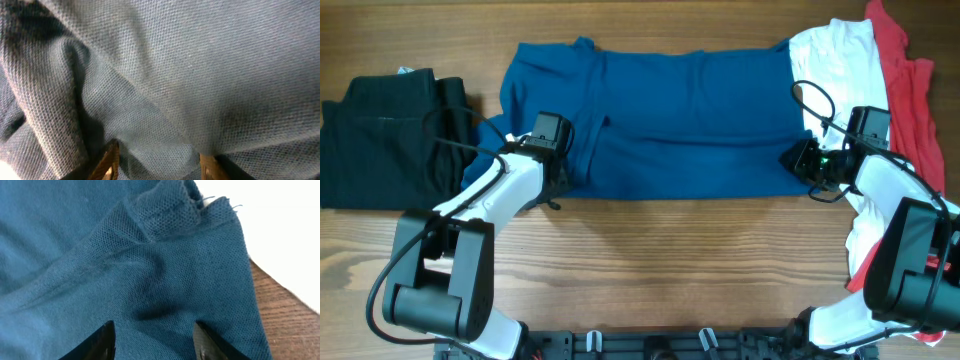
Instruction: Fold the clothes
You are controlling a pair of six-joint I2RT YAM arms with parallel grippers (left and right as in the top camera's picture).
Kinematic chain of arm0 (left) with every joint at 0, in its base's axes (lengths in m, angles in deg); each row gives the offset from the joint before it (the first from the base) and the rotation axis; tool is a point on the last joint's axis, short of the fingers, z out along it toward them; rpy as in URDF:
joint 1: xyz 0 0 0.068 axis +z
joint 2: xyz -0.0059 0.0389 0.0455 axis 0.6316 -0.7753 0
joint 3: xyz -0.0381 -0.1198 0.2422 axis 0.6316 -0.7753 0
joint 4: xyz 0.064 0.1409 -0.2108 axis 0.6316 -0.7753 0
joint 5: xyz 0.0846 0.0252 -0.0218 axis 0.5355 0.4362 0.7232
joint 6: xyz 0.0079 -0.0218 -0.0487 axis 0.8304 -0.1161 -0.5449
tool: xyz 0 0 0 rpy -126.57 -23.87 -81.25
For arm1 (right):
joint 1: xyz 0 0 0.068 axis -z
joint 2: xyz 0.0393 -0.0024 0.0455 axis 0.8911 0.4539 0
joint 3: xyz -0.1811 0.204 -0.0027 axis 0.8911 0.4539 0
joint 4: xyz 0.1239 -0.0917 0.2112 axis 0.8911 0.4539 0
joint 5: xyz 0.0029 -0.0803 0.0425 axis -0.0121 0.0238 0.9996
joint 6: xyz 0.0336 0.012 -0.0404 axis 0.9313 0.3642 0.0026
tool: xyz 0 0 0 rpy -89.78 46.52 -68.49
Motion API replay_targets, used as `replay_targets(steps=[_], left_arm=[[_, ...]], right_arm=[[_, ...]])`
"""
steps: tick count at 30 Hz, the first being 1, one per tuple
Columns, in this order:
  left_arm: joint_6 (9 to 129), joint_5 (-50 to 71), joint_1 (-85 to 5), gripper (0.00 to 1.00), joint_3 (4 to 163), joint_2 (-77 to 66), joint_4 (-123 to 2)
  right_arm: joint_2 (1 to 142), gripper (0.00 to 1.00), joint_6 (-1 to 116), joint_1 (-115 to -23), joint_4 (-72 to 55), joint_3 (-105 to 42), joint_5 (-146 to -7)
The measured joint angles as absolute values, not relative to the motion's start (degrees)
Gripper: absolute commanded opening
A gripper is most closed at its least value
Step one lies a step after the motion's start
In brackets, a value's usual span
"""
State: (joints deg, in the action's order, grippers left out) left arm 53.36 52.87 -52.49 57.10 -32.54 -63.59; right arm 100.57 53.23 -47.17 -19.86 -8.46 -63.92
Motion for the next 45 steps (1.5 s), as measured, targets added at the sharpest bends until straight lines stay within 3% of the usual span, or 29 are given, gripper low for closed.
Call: replay_targets(steps=[13,25,34,39,43,45], left_arm=[[53.16,53.31,-52.49,0.57,57.38,-32.17,-69.91],[53.18,53.81,-52.51,0.62,57.29,-31.75,-71.15],[53.31,53.86,-52.49,0.71,55.11,-23.27,-72.38],[53.22,53.66,-52.49,0.64,55.11,-20.89,-71.94],[53.11,52.15,-52.49,0.39,55.11,-20.89,-71.94],[53.05,51.3,-52.49,0.32,55.11,-20.89,-71.92]], right_arm=[[102.28,0.53,56.92,-48.18,-15.73,-11.43,-72.09],[99.61,0.52,62.17,-41.23,-11.86,-10.25,-79.06],[98.87,0.53,62.32,-39.96,-11.36,-9.47,-82.8],[98.87,0.53,62.32,-39.96,-11.36,-9.42,-83.39],[98.87,0.53,62.32,-39.96,-11.38,-9.38,-83.37],[98.87,0.54,62.32,-39.96,-11.38,-9.38,-83.37]])
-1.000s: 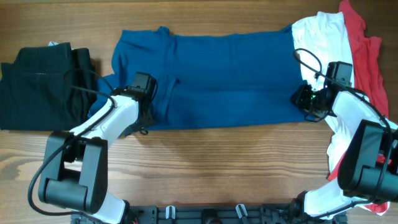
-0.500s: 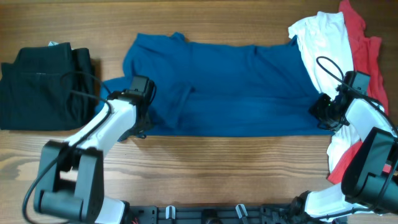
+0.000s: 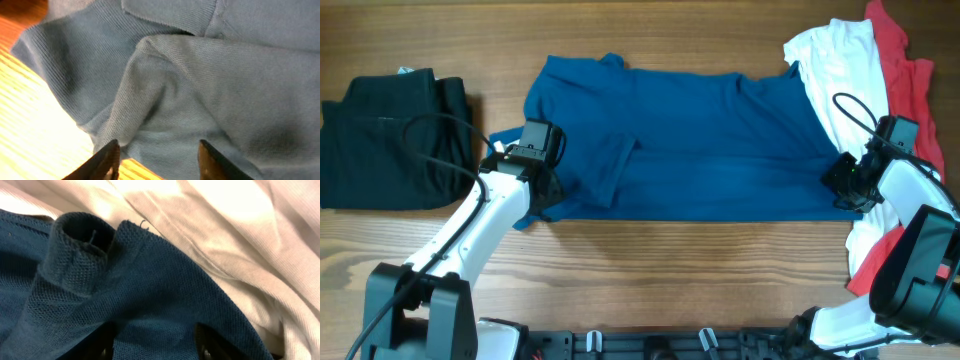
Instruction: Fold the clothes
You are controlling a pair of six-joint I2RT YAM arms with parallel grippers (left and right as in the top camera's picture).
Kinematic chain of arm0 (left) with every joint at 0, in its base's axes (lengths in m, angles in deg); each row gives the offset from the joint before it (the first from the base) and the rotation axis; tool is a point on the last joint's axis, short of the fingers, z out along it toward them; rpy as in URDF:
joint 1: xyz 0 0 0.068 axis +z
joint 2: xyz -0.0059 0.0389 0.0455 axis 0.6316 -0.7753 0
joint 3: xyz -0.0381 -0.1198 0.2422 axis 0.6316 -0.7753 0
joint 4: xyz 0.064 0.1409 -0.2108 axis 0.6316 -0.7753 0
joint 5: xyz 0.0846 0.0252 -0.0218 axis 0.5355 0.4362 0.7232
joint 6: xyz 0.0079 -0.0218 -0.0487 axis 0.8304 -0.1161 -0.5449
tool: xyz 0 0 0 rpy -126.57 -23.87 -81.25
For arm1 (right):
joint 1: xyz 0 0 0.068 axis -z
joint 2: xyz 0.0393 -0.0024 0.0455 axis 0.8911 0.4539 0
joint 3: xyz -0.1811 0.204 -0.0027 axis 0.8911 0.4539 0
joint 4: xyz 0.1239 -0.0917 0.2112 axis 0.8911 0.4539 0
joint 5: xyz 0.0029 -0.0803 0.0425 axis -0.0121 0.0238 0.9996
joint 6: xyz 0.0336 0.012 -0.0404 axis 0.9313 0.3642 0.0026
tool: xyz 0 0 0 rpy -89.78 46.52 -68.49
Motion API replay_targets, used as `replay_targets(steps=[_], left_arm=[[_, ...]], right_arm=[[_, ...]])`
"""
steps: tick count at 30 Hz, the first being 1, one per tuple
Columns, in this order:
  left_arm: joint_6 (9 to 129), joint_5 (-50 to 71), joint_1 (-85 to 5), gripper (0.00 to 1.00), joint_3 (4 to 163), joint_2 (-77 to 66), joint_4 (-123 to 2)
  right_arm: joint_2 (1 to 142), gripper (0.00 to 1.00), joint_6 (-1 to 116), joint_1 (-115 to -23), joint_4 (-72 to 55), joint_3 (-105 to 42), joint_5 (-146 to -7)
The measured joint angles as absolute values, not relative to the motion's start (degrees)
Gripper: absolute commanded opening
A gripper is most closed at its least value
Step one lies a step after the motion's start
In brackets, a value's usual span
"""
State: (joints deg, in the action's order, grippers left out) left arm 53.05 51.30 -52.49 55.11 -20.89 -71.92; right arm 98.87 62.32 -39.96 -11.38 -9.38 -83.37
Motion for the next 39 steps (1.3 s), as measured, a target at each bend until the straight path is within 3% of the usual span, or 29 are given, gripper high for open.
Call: replay_targets(steps=[3,13,22,39], left_arm=[[53.27,50.34,-52.49,0.27,54.5,-20.89,-71.7],[52.15,53.16,-51.88,0.28,44.86,-20.89,-66.02],[51.41,60.2,-45.93,0.28,44.01,-20.89,-58.69],[47.08,60.81,-39.64,0.24,43.92,-20.89,-69.69]], right_arm=[[98.87,0.54,62.32,-39.96,-11.43,-9.38,-83.37],[98.82,0.55,62.32,-39.96,-11.45,-9.38,-83.37],[98.82,0.55,62.32,-39.96,-11.47,-9.38,-83.35],[98.82,0.59,62.32,-39.96,-11.08,-9.38,-83.39]])
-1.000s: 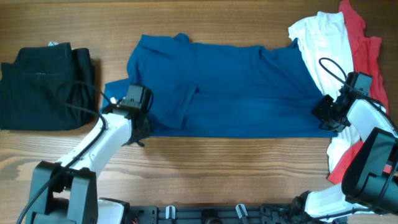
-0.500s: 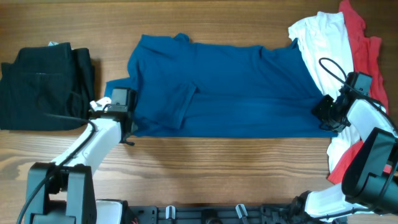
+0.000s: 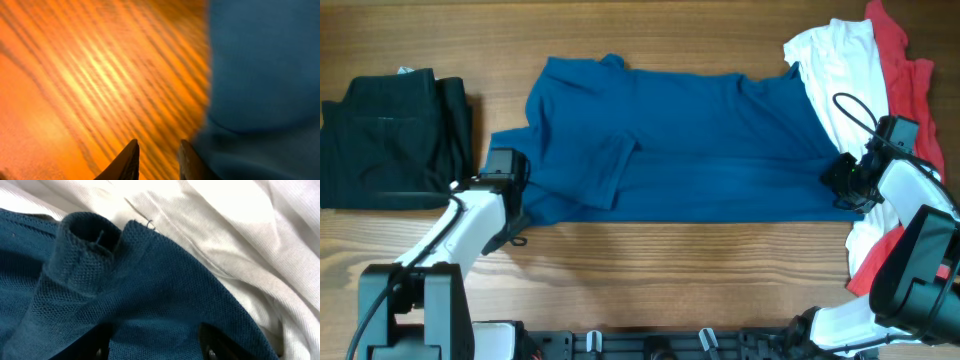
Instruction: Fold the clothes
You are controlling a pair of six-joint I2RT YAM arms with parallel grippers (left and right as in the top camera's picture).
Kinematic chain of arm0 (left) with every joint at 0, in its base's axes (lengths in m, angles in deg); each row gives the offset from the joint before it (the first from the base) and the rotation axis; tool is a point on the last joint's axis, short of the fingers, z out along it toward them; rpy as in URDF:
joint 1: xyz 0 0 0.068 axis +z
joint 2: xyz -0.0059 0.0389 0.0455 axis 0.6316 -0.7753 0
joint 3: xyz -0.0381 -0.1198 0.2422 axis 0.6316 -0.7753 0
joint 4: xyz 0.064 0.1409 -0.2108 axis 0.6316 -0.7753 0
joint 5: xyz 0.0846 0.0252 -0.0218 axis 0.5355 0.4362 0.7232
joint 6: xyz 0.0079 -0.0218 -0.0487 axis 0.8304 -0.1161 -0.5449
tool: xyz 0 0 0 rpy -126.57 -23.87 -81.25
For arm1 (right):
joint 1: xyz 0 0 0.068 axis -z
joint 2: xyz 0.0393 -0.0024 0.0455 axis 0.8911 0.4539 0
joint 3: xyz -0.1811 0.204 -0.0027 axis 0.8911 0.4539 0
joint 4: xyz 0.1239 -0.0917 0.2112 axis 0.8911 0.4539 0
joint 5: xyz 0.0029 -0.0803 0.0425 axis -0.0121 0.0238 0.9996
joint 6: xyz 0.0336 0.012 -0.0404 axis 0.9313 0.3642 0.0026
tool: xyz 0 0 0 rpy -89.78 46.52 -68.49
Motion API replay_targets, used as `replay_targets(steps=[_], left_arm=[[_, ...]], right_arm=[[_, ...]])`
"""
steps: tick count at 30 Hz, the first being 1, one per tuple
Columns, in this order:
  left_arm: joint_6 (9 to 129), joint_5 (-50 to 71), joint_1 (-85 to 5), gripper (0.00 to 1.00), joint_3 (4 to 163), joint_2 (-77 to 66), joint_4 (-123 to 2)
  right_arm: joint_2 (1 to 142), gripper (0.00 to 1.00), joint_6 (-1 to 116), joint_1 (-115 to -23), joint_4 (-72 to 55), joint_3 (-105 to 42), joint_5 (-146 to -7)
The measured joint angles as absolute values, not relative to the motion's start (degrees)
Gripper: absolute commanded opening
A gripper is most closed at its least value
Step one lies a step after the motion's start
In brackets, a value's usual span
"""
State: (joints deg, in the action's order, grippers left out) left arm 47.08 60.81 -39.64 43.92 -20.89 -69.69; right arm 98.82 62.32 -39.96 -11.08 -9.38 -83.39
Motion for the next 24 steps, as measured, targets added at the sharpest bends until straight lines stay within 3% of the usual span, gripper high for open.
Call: replay_targets(steps=[11,15,16,17,18,20,24], left_arm=[[45.73,60.48,-36.14,0.22,43.92,-20.52,-70.32],[48.31,57.55,-36.1,0.29,43.92,-15.34,-70.72],[49.68,56.17,-36.1,0.35,43.94,-13.07,-70.69],[50.91,54.75,-36.1,0.53,44.05,-10.77,-70.76],[52.63,52.83,-36.1,0.57,44.38,-8.17,-70.67],[55.69,48.92,-36.07,0.62,45.14,-4.59,-69.12],[59.98,40.72,-36.1,0.6,47.37,-0.08,-63.98]], right_arm=[[98.8,0.58,62.3,-39.96,-10.88,-9.38,-83.57],[98.26,0.6,62.3,-39.83,-9.96,-9.31,-83.37],[97.88,0.62,62.32,-39.74,-9.5,-9.18,-83.35],[97.42,0.66,62.34,-39.65,-9.11,-8.99,-83.32],[96.09,0.67,62.36,-39.39,-8.52,-8.51,-83.32],[93.05,0.7,62.45,-39.11,-8.32,-8.2,-82.41],[83.48,0.74,61.51,-38.93,-9.5,-8.22,-77.82]])
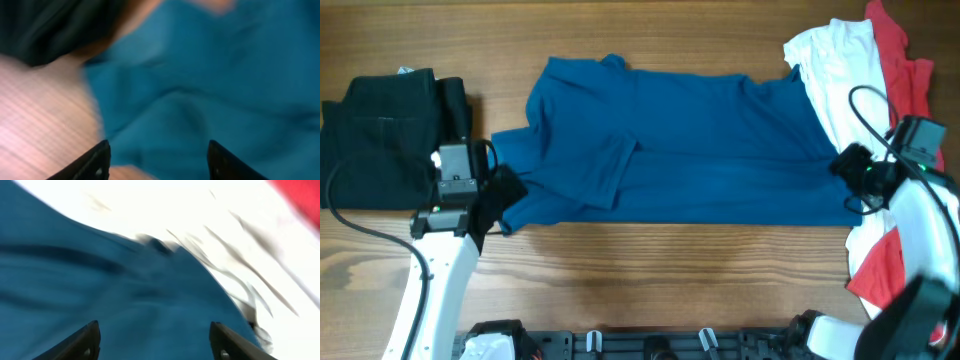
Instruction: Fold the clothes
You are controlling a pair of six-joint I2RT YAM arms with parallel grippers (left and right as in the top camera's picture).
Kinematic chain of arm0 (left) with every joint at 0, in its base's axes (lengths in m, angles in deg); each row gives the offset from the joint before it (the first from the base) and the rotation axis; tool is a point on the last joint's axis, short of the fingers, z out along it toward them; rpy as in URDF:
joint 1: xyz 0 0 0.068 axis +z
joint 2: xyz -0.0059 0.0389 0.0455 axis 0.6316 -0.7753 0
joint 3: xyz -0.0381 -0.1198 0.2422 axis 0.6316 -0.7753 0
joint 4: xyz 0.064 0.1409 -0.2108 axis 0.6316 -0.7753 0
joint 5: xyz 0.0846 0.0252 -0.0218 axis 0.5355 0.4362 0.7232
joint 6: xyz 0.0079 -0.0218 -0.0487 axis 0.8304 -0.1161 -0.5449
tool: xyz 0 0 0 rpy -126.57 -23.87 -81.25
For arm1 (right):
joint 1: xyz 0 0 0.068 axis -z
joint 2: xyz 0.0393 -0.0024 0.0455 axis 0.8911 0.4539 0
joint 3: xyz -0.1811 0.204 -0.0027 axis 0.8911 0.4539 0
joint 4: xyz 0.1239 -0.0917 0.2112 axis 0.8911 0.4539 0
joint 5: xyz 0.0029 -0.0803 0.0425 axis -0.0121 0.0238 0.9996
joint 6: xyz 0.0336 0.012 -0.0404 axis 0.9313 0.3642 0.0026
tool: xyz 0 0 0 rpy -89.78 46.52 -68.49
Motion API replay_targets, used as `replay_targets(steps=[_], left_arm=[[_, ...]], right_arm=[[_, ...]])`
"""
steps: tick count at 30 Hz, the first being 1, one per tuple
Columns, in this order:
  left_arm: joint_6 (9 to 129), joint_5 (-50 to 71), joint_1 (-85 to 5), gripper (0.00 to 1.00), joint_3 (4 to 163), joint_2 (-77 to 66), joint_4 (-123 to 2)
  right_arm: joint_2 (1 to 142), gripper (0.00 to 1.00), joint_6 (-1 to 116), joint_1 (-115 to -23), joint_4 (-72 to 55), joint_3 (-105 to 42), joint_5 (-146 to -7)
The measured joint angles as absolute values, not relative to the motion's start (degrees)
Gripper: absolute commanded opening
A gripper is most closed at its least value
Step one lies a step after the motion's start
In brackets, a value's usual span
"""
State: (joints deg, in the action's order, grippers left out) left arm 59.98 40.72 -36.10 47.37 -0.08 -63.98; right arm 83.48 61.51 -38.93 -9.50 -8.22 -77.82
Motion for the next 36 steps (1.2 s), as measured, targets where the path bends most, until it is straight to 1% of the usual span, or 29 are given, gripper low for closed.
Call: replay_targets(steps=[2,6,10,14,20,24,28,36], left_arm=[[61.84,36.53,-36.14,0.6,48.95,0.33,-60.36],[63.56,32.37,-37.3,0.61,50.67,-2.29,-52.84],[64.39,29.49,-38.81,0.65,54.52,-11.36,-42.61],[64.61,25.29,-39.18,0.68,62.3,-23.8,-36.62],[64.37,22.1,-39.22,0.69,80.68,-43.97,-38.85],[64.41,21.49,-39.22,0.69,90.76,-53.7,-40.12],[64.44,21.73,-39.24,0.68,95.7,-59.18,-37.49],[64.44,22.89,-39.53,0.59,96.11,-62.75,-35.26]], right_arm=[[78.37,0.74,60.94,-38.96,-9.68,-8.31,-75.46],[73.6,0.74,59.85,-39.24,-9.29,-8.31,-72.81],[72.9,0.74,59.63,-41.21,-8.39,-8.31,-71.22],[72.9,0.75,59.0,-42.93,-8.06,-8.31,-70.63],[72.9,0.75,58.12,-43.92,-7.21,-8.31,-70.23],[72.9,0.75,58.08,-43.96,-6.84,-8.31,-70.21],[72.9,0.75,57.03,-43.96,-6.36,-8.31,-70.21],[72.9,0.74,56.79,-43.96,-6.31,-8.31,-70.21]])
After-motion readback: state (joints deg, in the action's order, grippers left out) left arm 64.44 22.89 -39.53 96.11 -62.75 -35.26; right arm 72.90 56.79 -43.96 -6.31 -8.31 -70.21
